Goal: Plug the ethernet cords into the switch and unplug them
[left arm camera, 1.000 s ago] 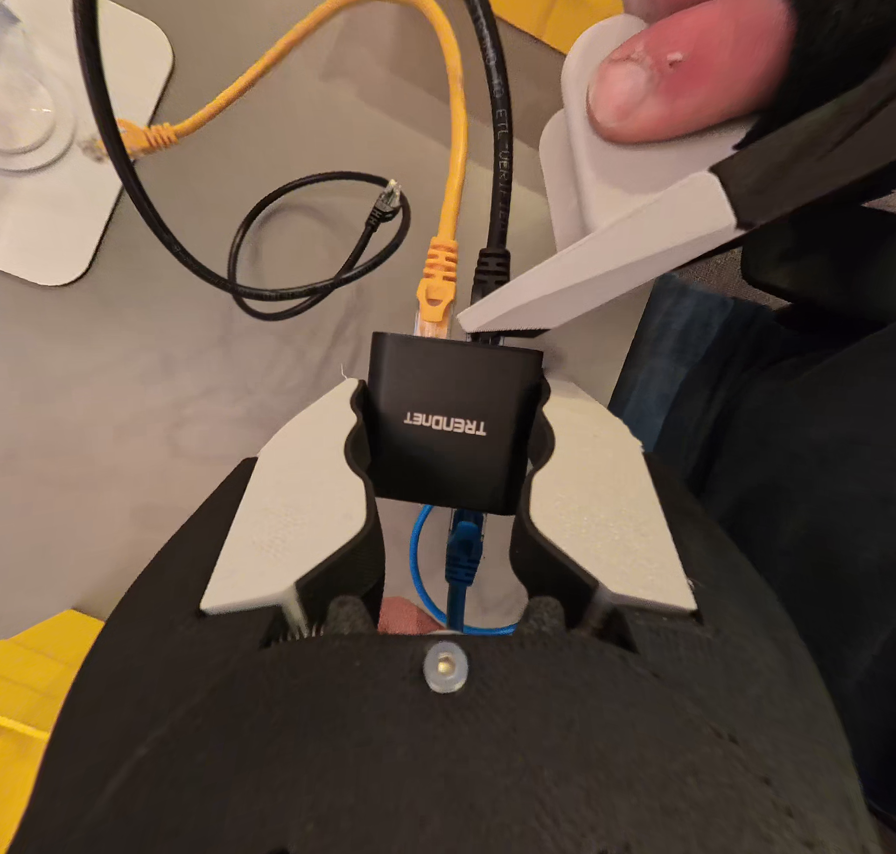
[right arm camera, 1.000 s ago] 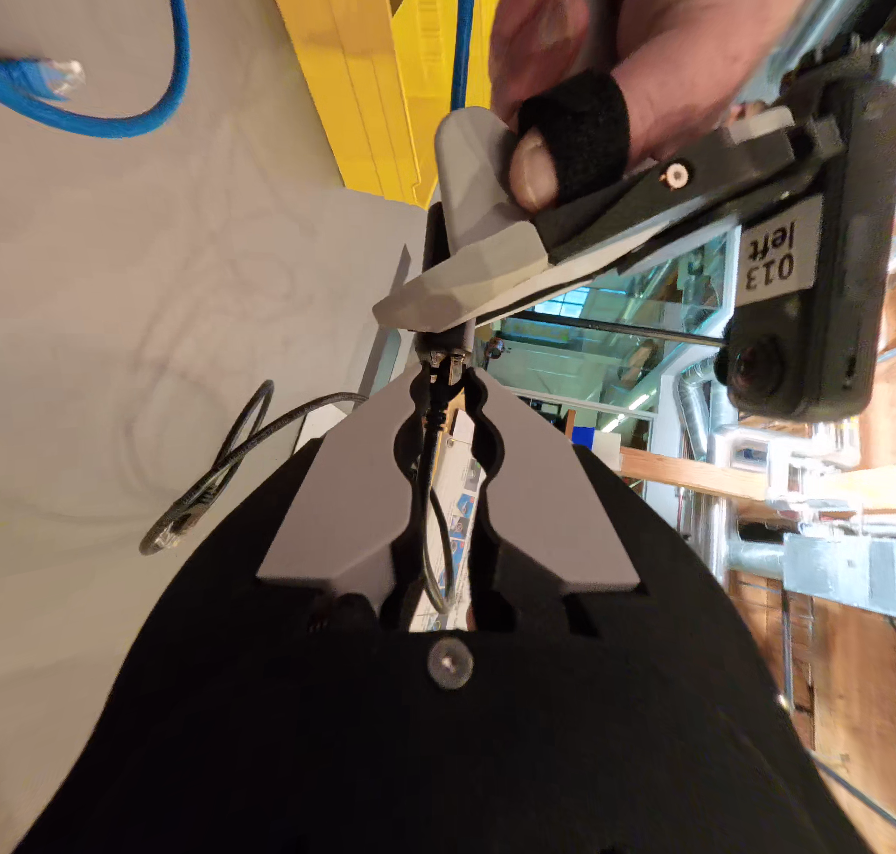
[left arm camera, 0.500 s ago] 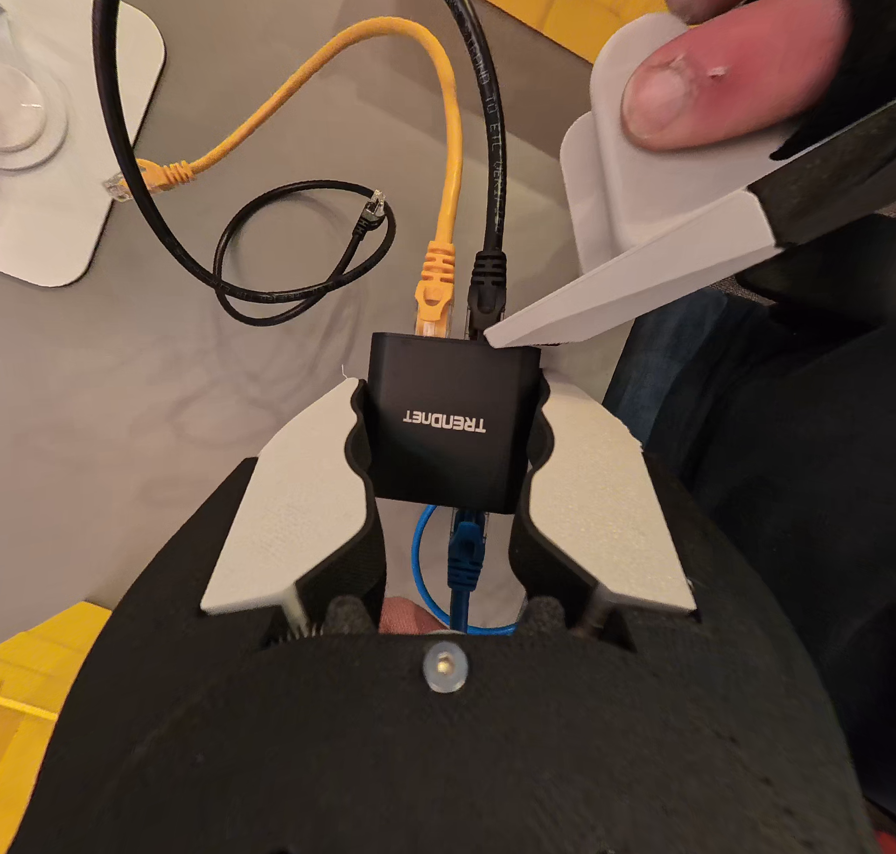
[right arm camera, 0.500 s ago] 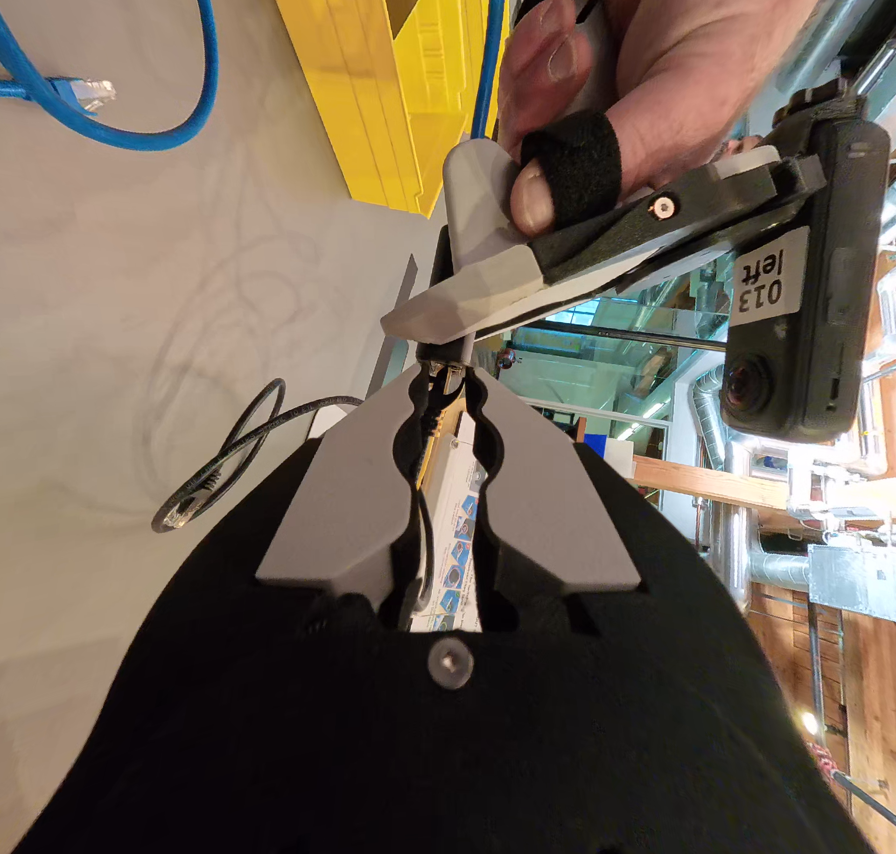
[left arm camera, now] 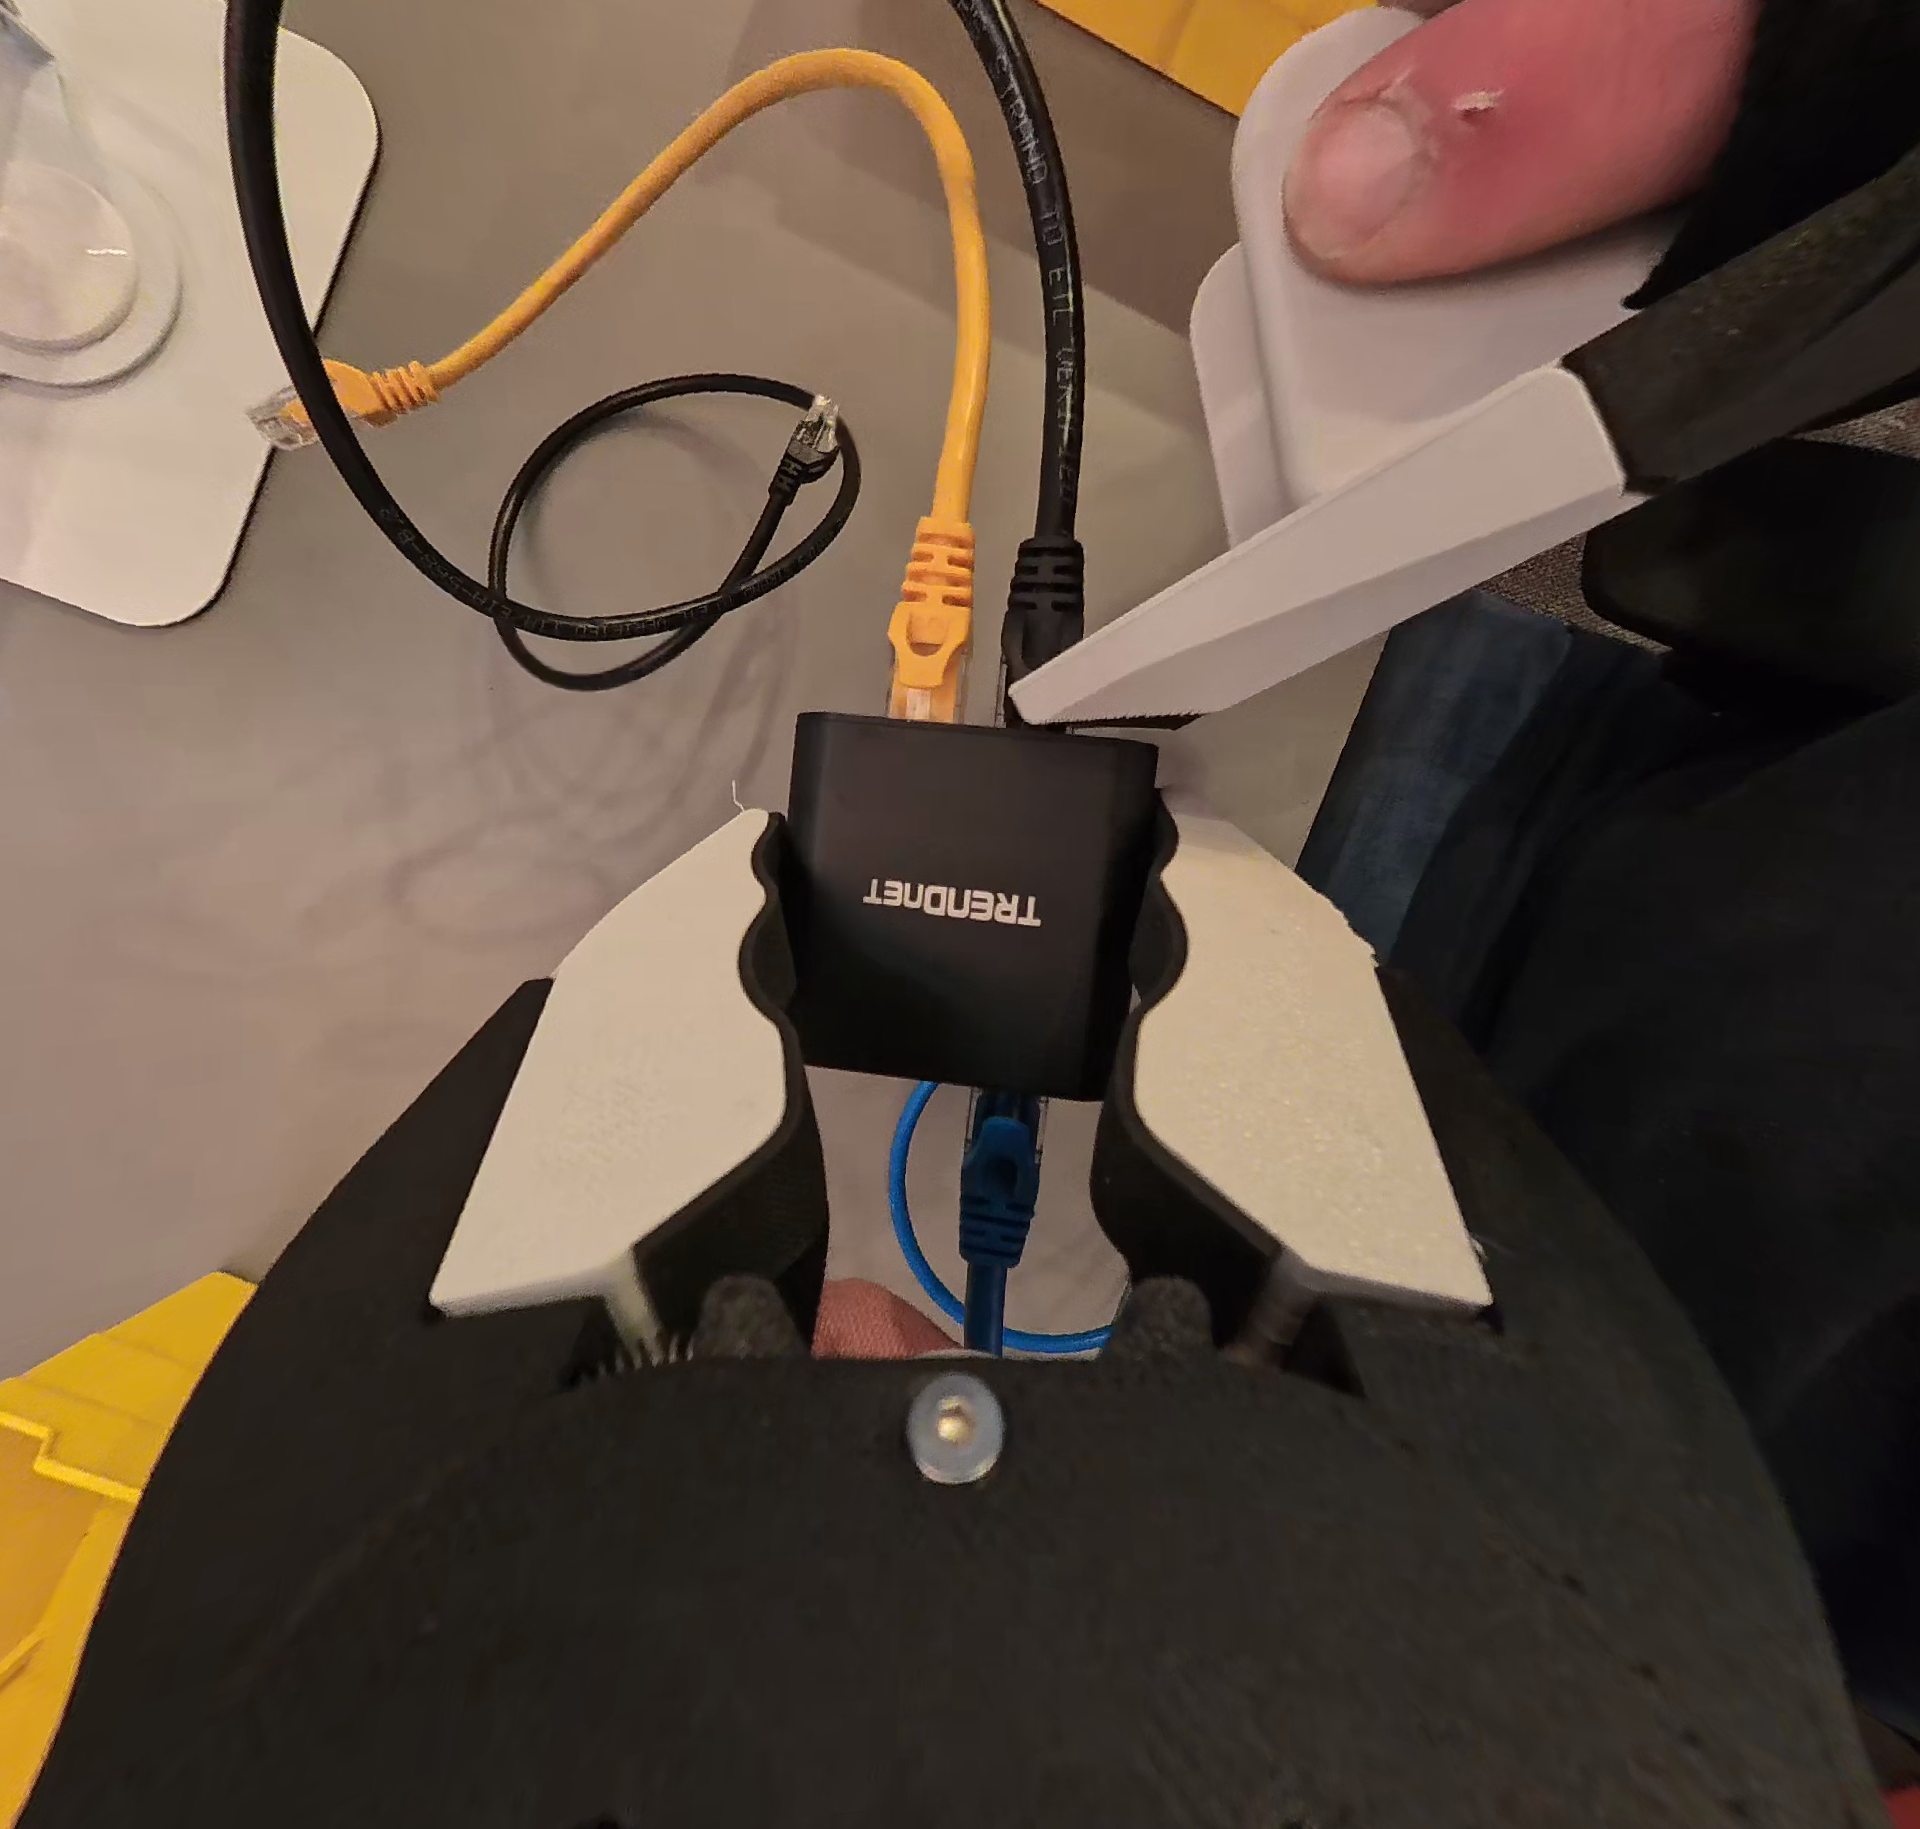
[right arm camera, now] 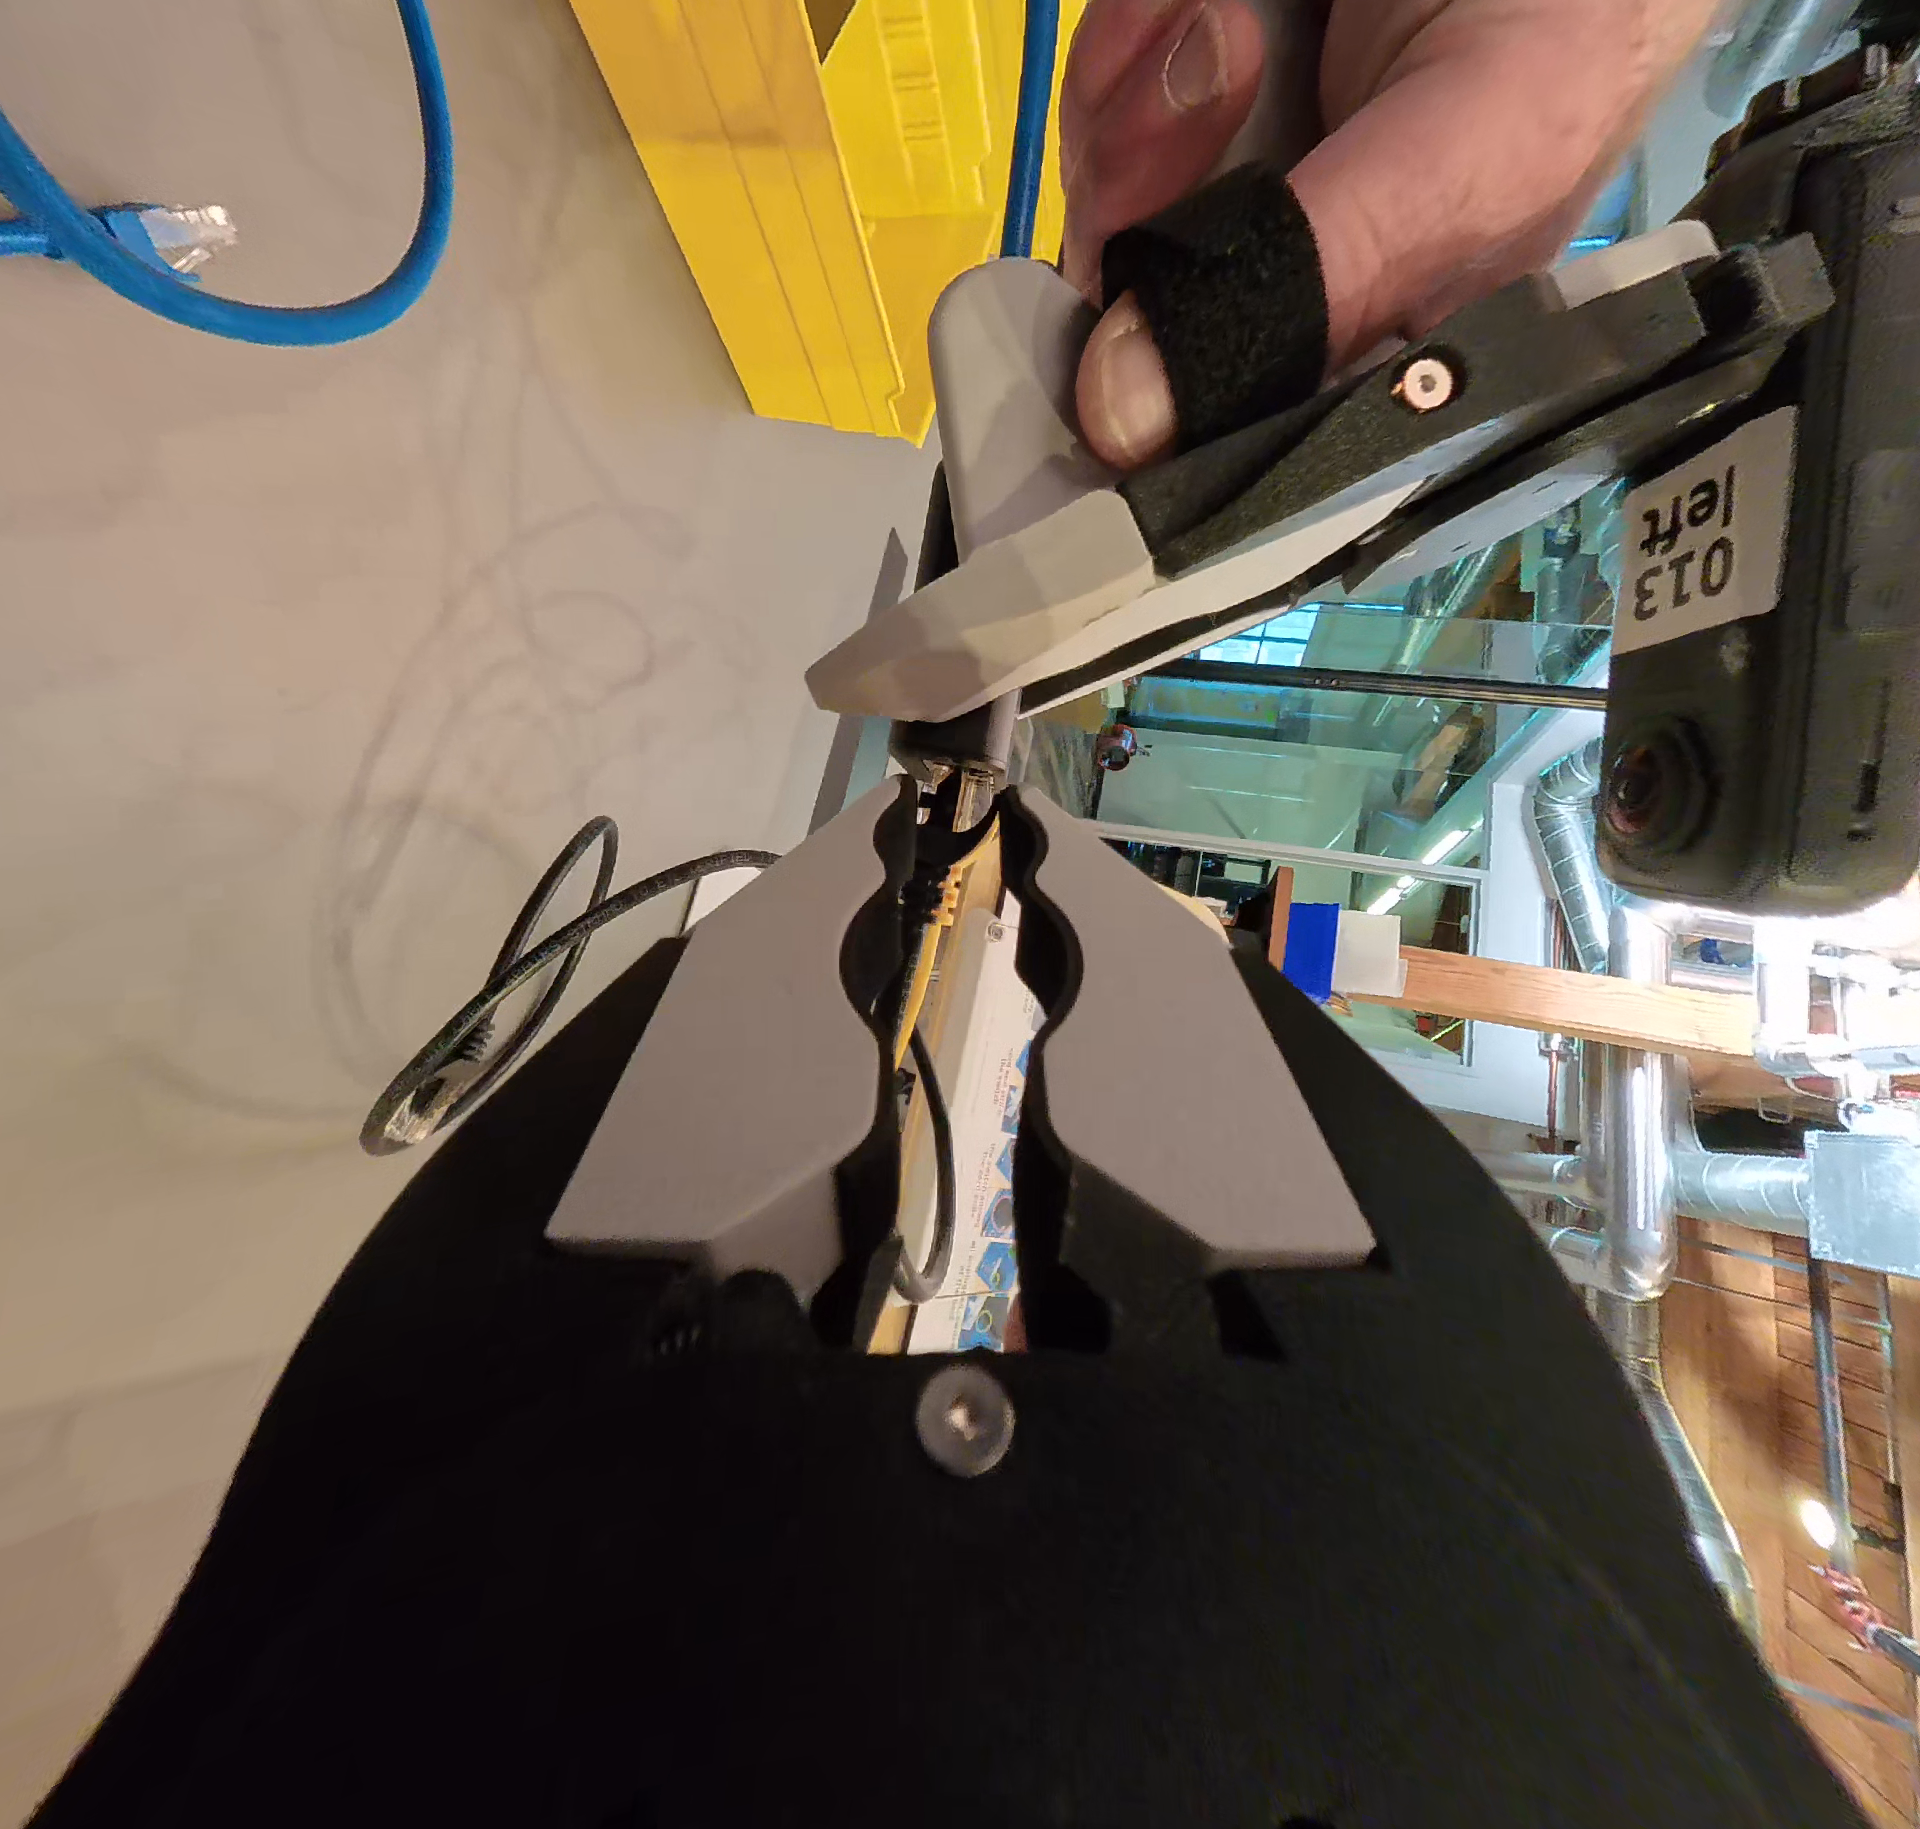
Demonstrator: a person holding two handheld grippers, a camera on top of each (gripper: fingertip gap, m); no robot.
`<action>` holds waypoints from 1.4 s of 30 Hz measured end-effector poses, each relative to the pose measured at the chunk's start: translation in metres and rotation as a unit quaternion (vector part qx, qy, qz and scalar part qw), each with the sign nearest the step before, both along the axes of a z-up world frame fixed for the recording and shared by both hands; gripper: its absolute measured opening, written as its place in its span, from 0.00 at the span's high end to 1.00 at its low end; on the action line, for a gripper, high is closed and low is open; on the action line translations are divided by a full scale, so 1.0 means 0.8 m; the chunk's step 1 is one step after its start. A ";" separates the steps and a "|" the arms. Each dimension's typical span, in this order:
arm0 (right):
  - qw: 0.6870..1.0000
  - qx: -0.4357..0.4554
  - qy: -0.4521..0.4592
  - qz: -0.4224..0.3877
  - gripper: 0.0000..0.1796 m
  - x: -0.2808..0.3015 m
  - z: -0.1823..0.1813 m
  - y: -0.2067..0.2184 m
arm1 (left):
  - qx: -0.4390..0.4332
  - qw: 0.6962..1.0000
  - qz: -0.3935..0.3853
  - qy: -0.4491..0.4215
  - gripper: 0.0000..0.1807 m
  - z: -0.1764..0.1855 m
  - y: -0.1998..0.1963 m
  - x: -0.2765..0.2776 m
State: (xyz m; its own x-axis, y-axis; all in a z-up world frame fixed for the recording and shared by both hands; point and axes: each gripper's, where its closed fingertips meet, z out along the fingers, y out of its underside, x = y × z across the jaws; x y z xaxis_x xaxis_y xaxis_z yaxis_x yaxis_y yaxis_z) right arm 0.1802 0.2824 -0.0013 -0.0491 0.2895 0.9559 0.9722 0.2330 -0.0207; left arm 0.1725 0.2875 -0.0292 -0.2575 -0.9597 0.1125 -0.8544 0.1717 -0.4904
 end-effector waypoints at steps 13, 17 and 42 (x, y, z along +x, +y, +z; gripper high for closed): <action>0.995 -0.015 -0.098 -0.011 0.95 0.005 -0.013 0.000 | 0.000 1.000 0.001 0.011 0.66 -0.010 0.000 0.003; 0.994 -0.023 -0.103 -0.020 0.96 0.011 -0.013 0.000 | -0.020 1.000 0.007 -0.007 0.66 -0.008 -0.002 0.009; 0.991 -0.020 0.107 -0.082 0.98 0.101 0.074 -0.055 | 0.008 0.974 0.153 -0.169 0.65 0.049 0.115 -0.030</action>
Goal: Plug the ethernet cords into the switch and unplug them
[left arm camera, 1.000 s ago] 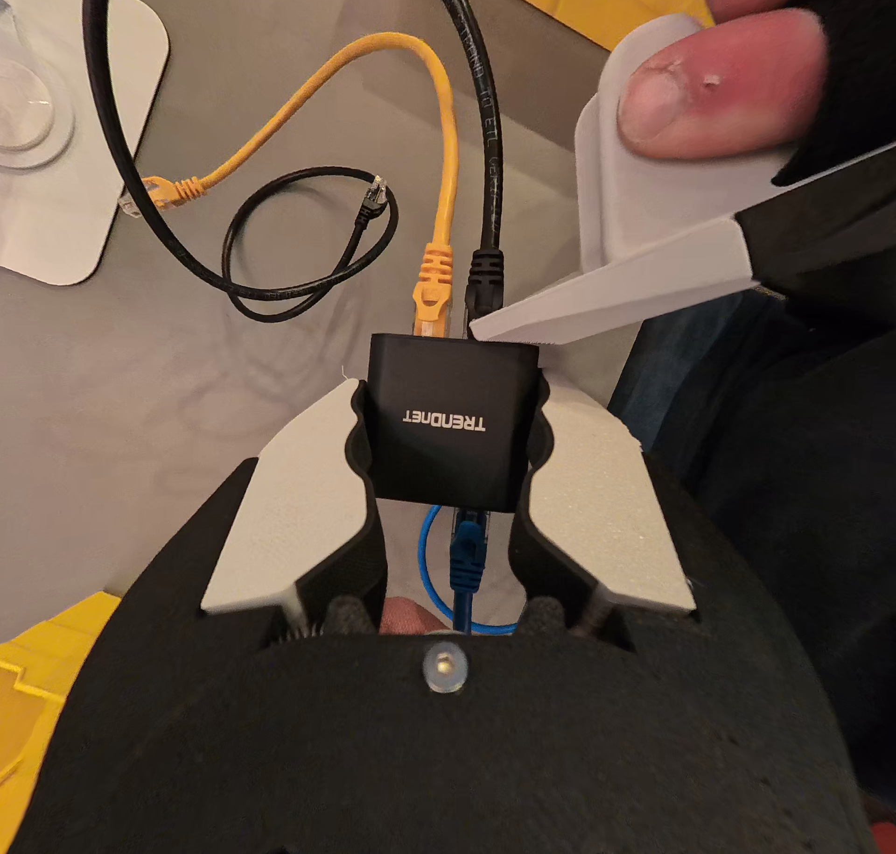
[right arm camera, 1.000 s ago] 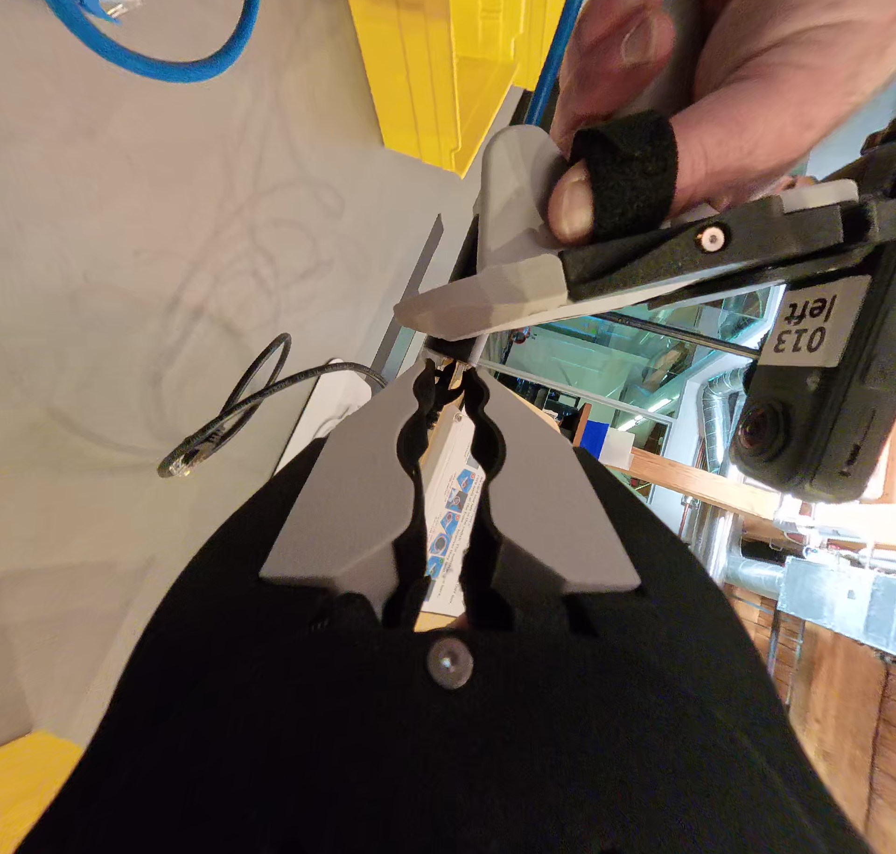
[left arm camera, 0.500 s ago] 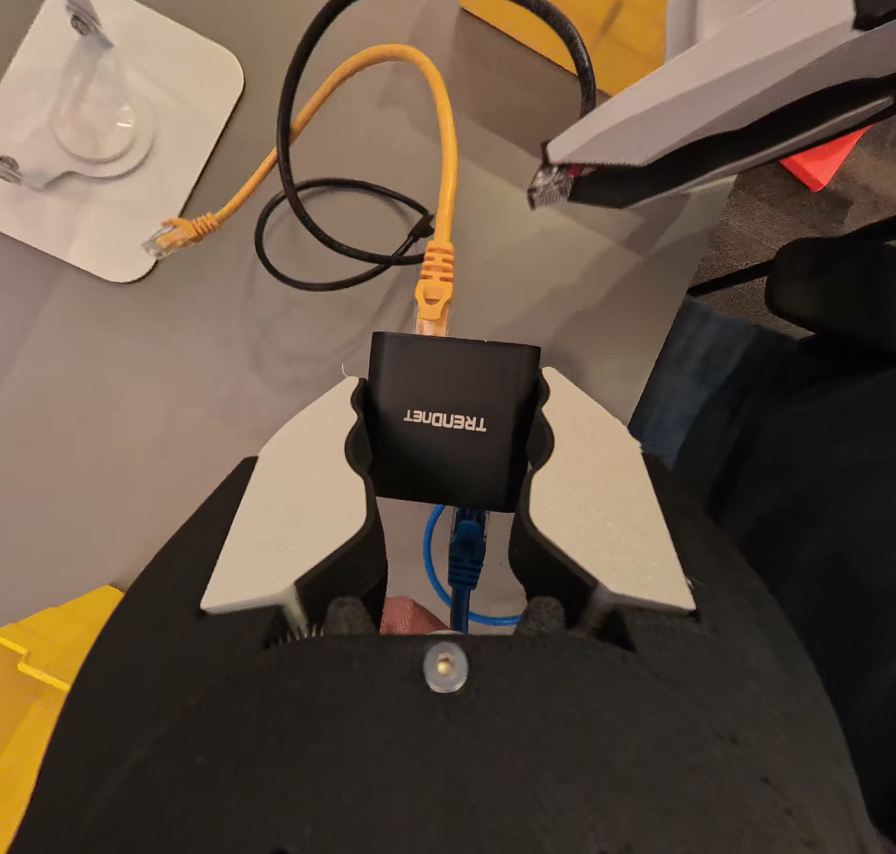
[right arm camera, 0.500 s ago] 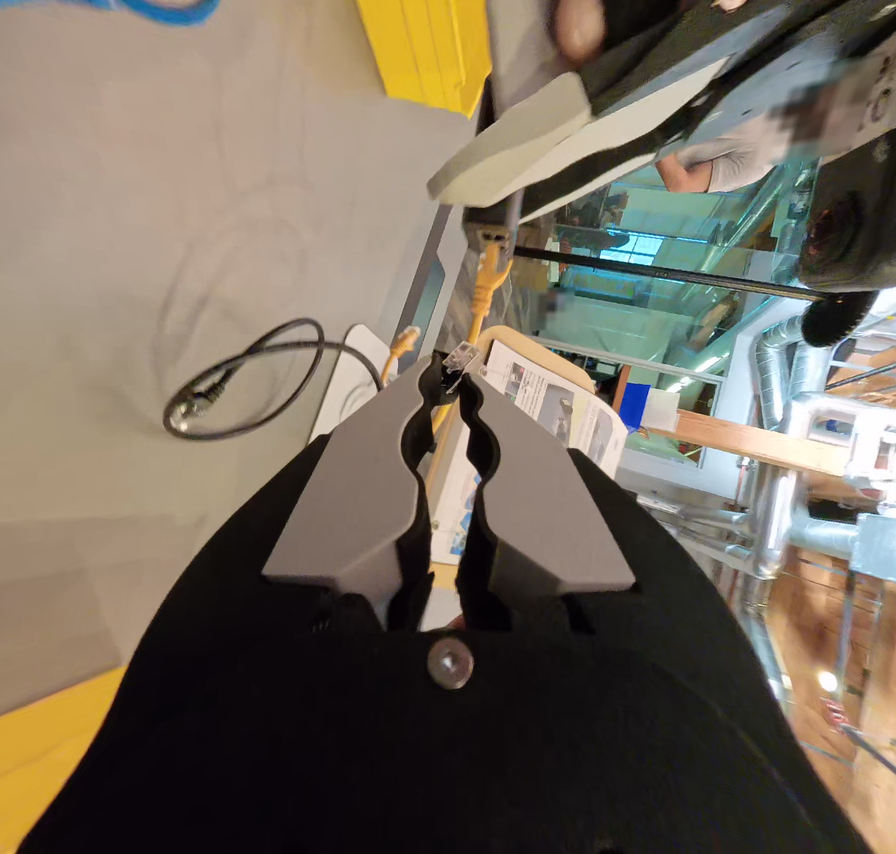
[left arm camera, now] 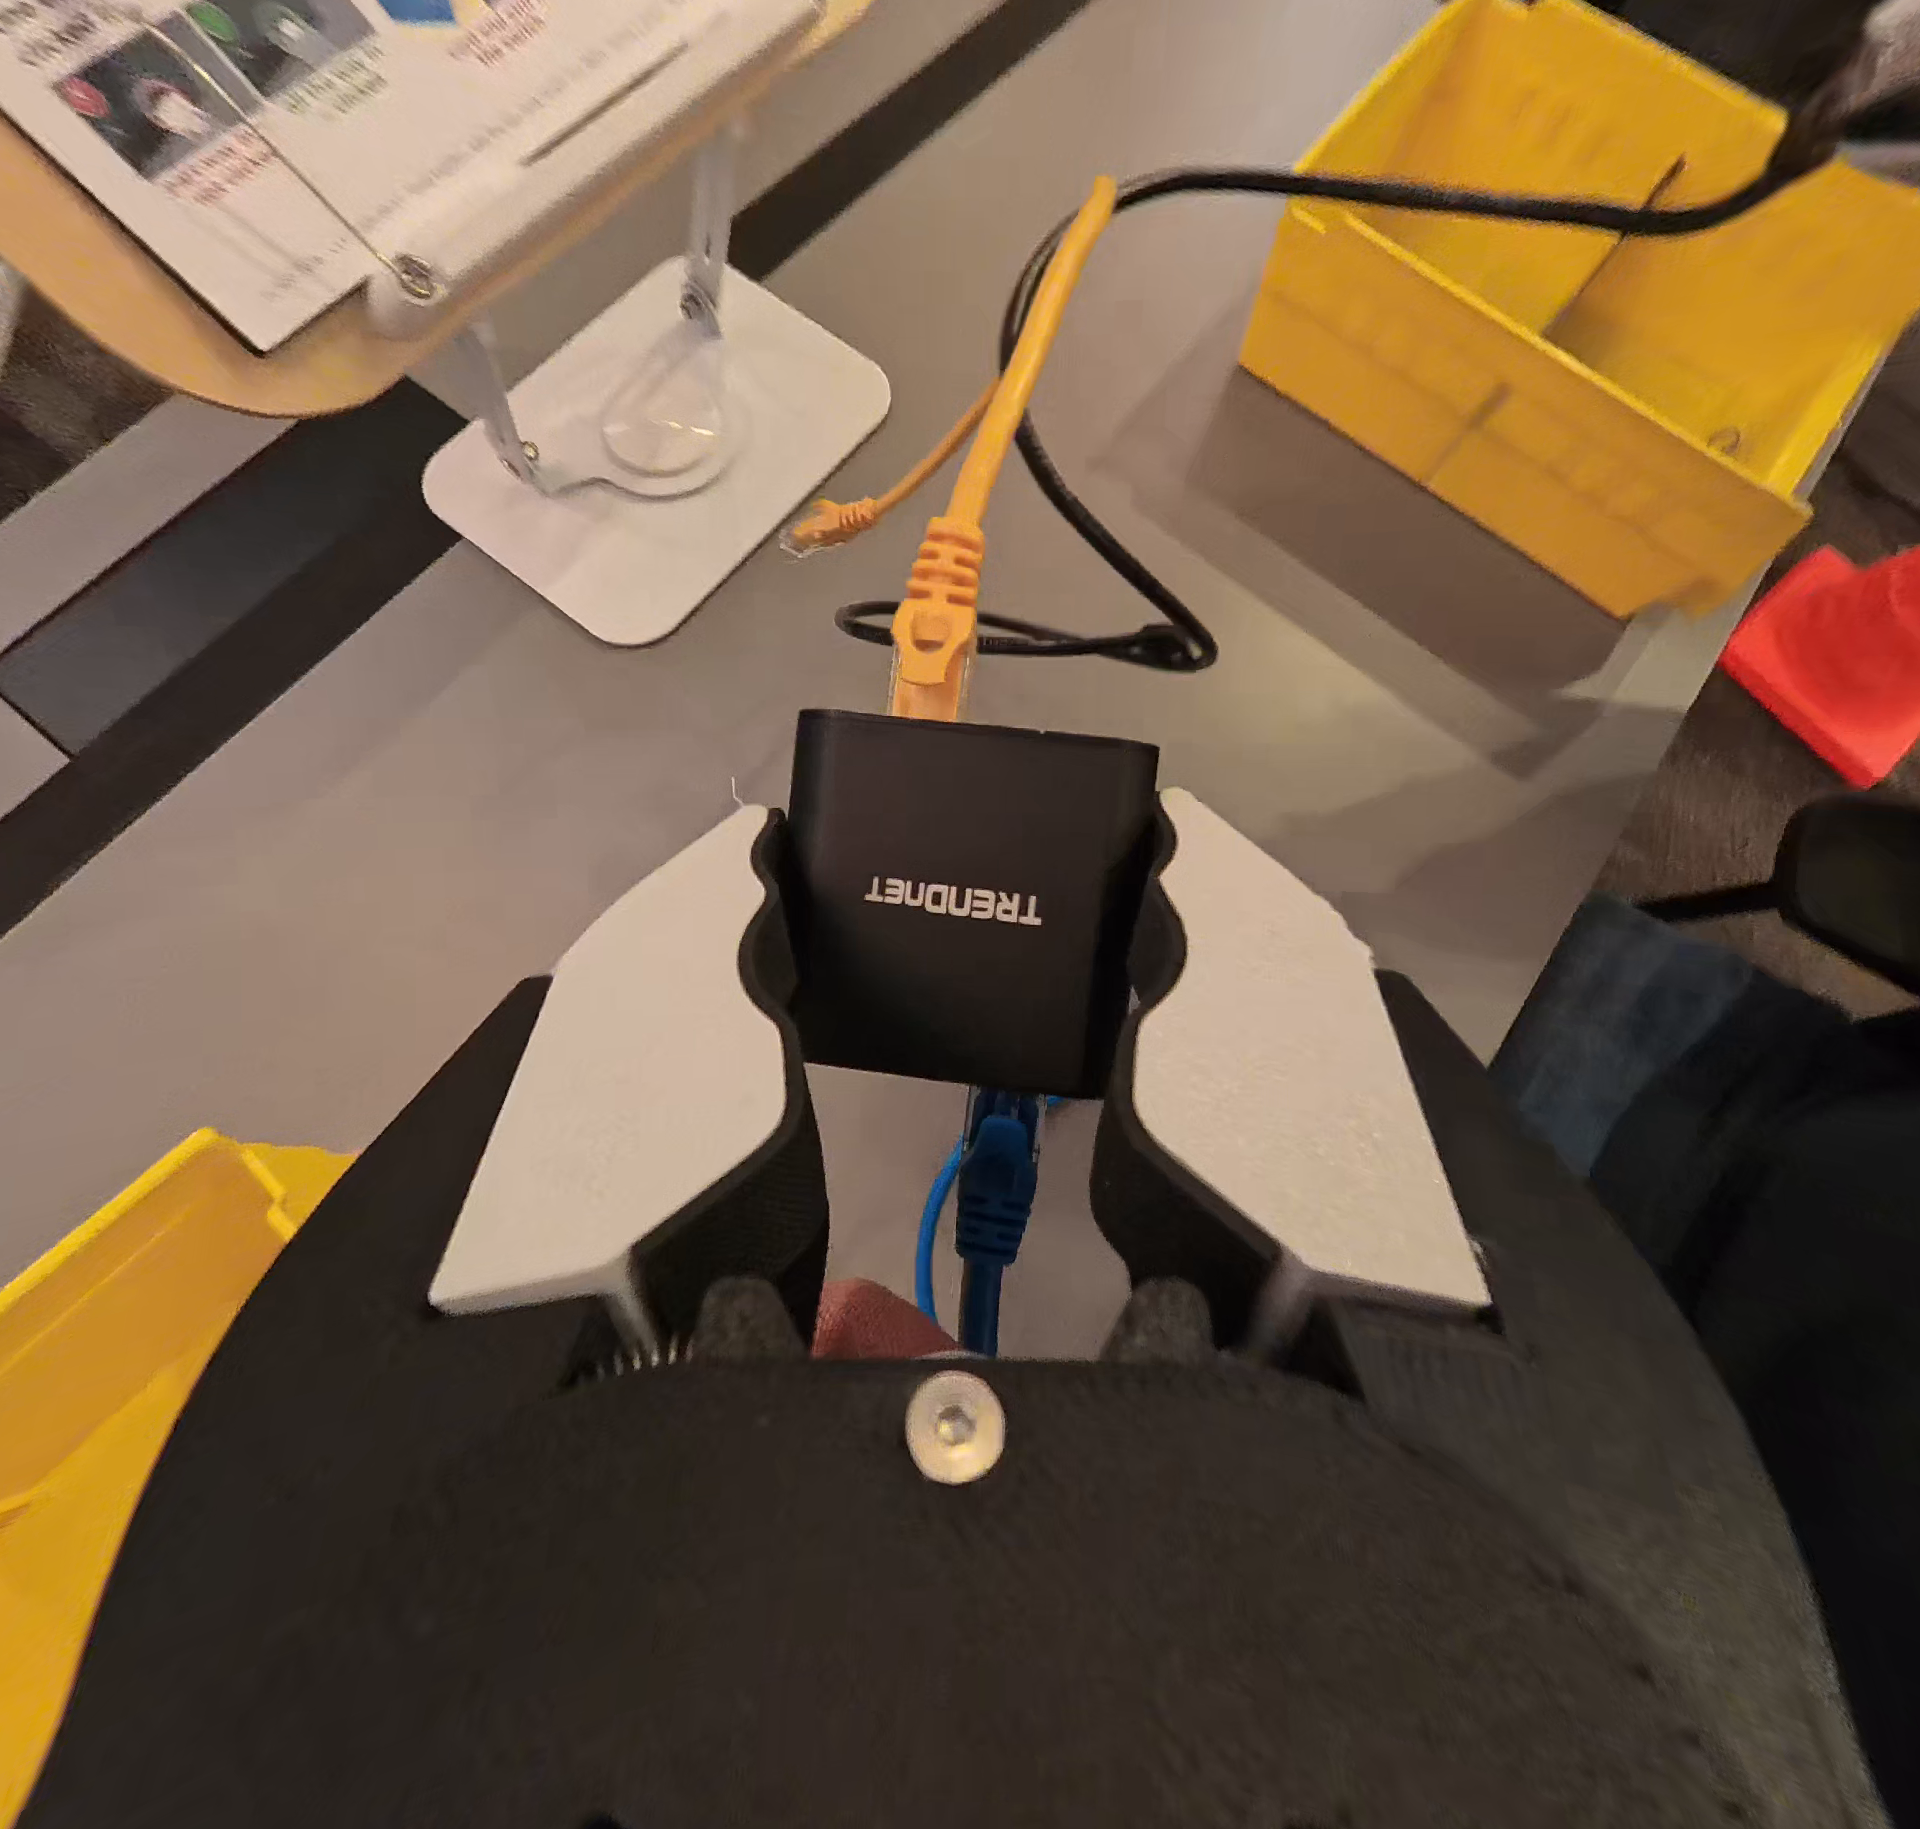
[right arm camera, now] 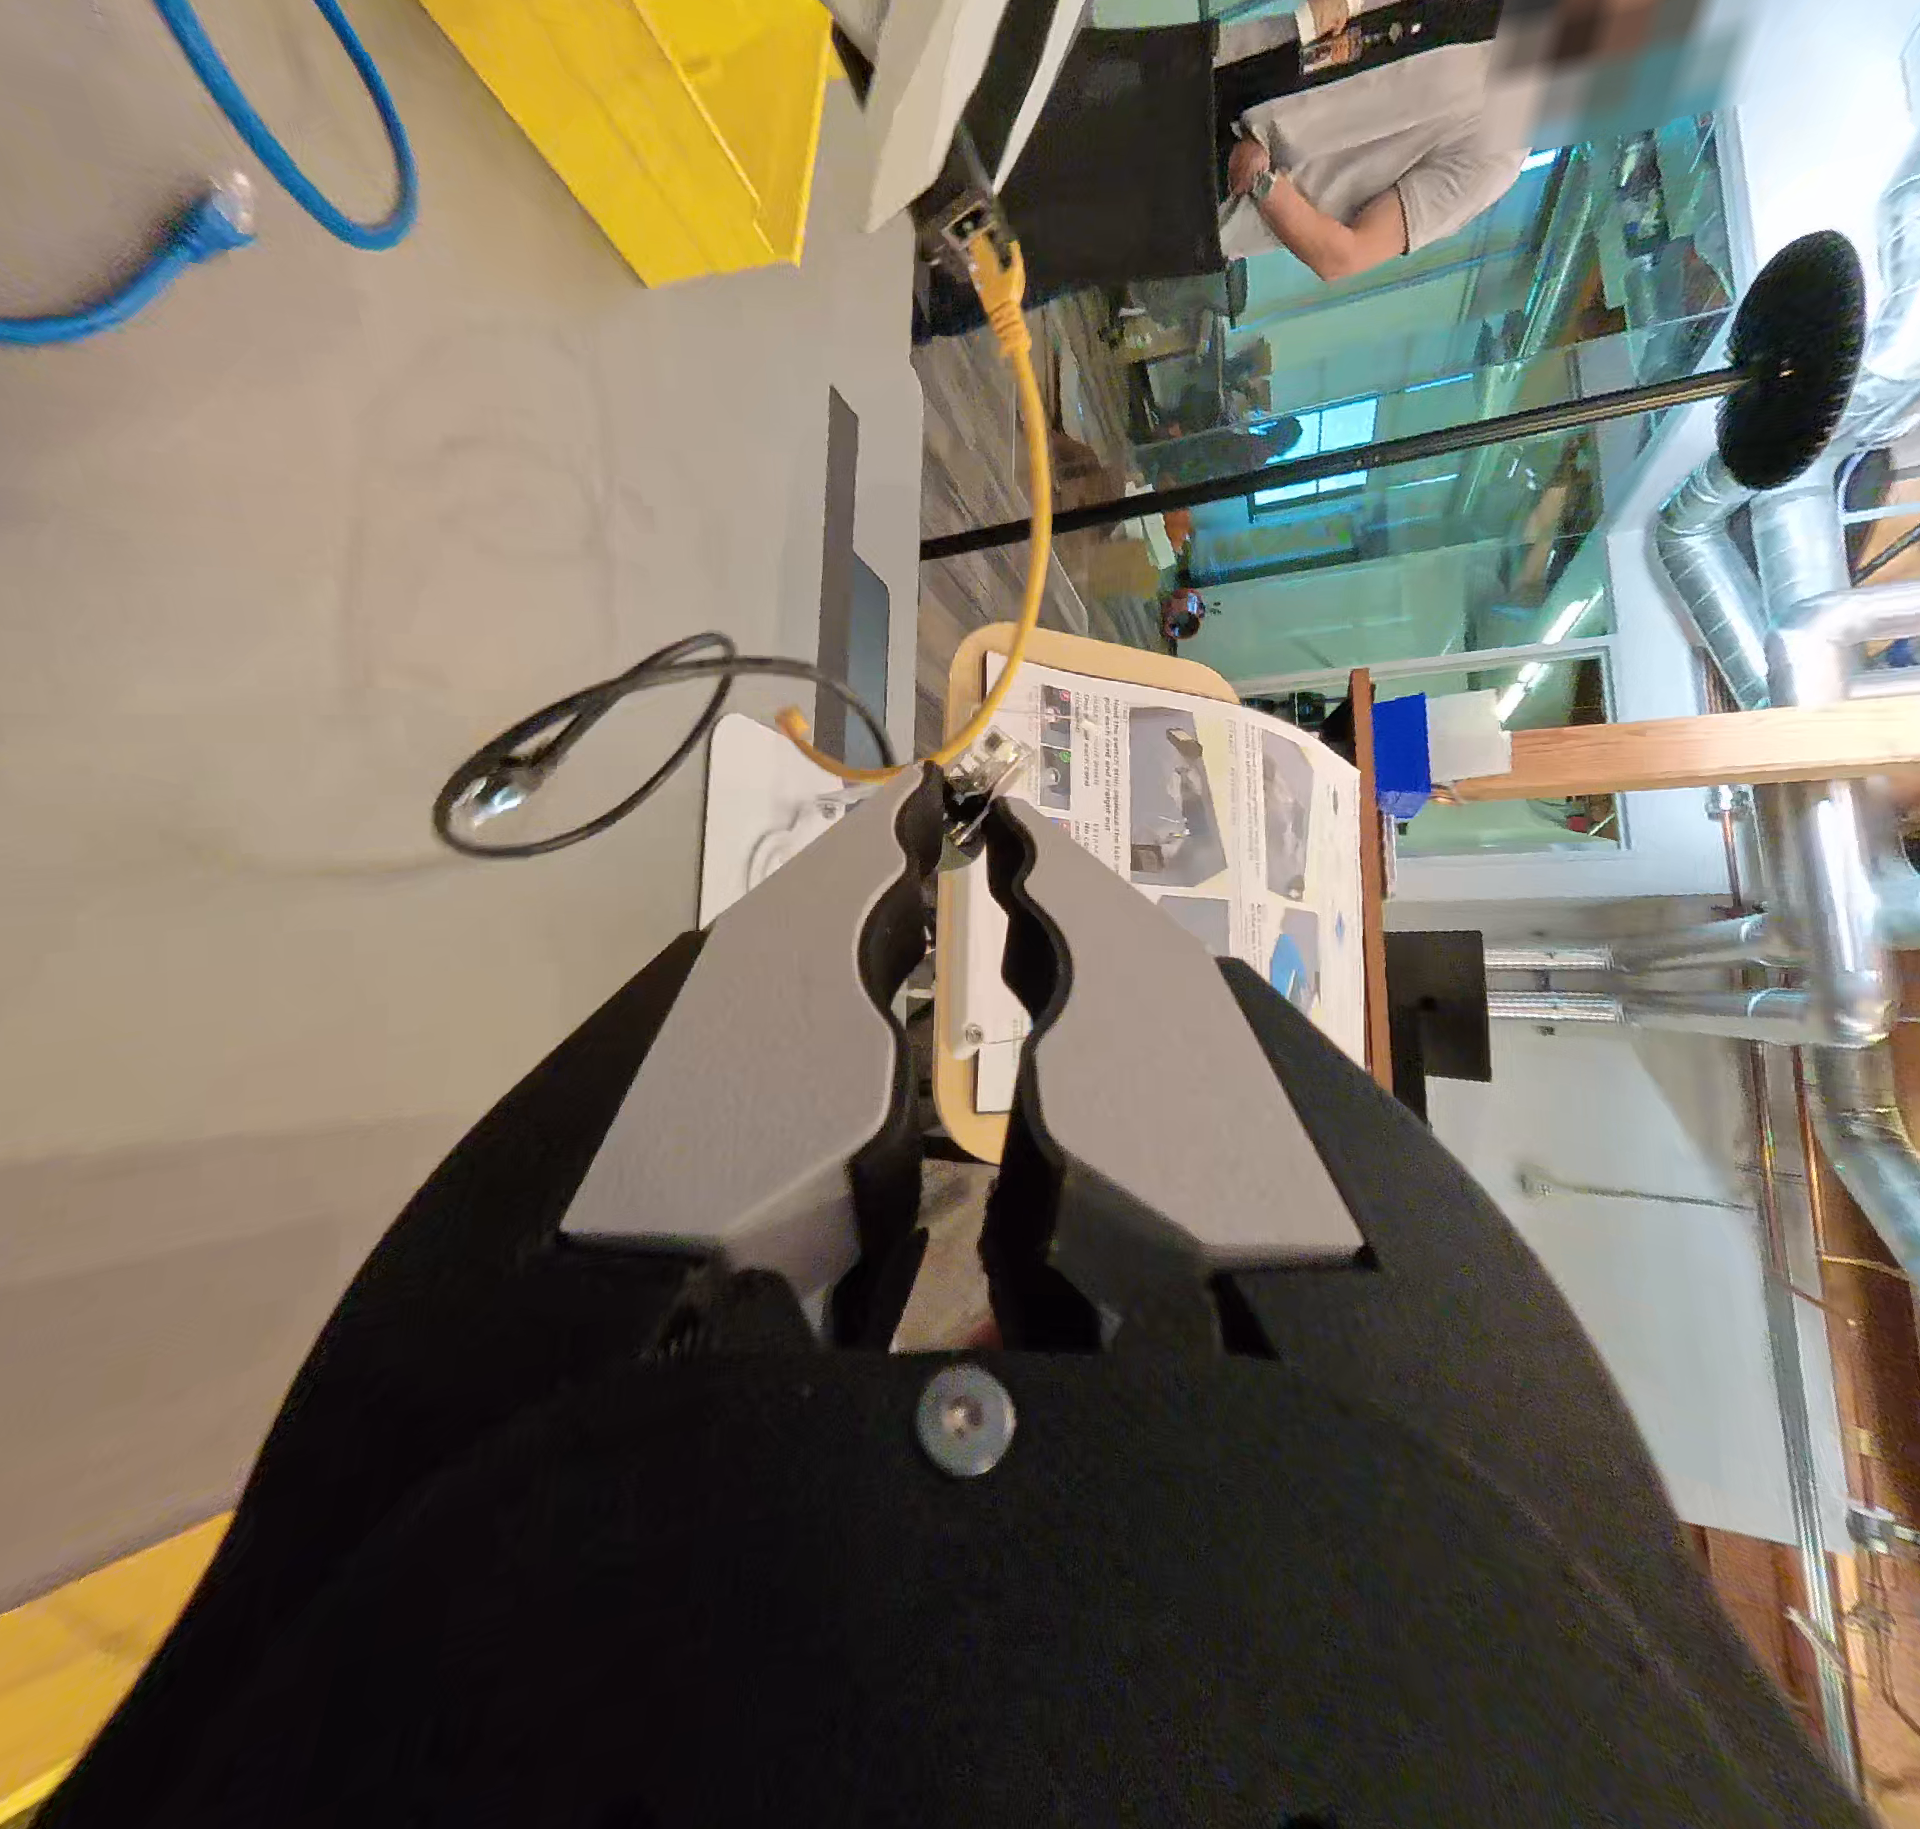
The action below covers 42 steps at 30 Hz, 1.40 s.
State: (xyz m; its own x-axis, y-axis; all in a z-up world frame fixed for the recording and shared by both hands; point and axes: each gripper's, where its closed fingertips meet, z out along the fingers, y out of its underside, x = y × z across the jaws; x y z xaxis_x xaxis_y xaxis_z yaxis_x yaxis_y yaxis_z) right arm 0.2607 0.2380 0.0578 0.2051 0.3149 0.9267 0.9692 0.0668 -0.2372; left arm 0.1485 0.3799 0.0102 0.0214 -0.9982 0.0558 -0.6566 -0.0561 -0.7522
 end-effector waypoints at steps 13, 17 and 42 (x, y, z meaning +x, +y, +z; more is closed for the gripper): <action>0.996 0.040 0.073 -0.025 0.98 0.044 0.058 -0.012 | 0.022 0.999 -0.044 0.003 0.65 -0.009 -0.017 0.002; 0.993 0.018 0.120 0.001 0.97 0.024 0.056 0.026 | 0.064 0.991 -0.114 0.015 0.65 -0.015 -0.075 0.021; 0.956 0.143 0.199 -0.160 0.98 0.142 0.229 -0.043 | 0.141 0.976 -0.161 0.033 0.65 -0.042 -0.095 -0.015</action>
